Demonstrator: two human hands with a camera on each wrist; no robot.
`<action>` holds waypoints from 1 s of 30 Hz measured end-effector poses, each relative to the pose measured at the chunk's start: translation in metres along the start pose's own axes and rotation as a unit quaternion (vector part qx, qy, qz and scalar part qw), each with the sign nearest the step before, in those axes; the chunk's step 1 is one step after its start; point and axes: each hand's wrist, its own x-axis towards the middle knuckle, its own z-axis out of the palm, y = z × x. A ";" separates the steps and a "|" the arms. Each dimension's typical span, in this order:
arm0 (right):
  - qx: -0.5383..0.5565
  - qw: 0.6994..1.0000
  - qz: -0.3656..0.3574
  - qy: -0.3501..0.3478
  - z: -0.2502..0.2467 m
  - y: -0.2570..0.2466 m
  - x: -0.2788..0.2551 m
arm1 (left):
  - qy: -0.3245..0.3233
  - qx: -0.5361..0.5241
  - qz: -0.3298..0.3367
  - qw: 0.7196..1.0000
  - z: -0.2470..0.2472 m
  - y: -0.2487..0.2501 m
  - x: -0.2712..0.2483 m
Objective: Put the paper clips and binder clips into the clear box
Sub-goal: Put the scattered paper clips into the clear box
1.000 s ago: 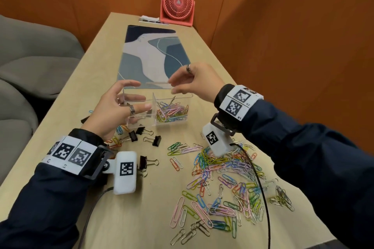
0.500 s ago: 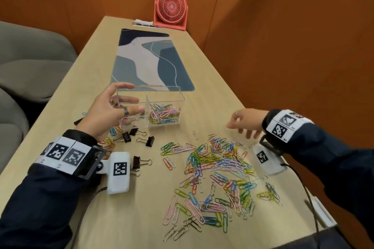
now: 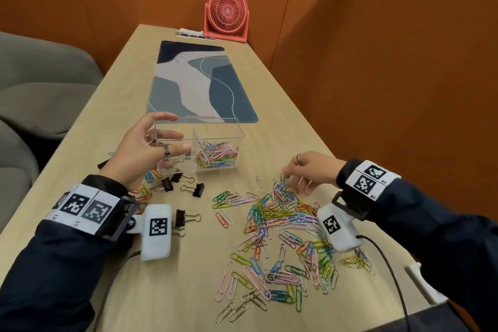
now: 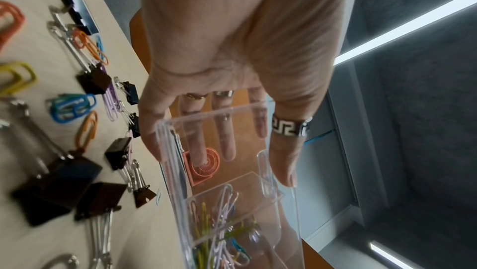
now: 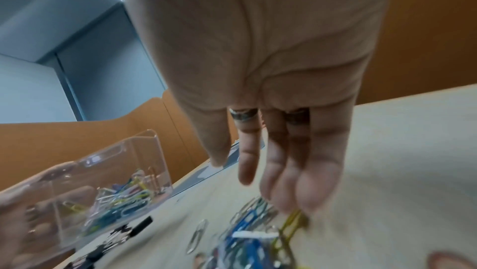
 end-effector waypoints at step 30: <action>-0.151 0.982 -0.109 -0.027 0.035 -0.032 -0.001 | -0.006 0.005 0.003 1.000 0.000 0.000 0.000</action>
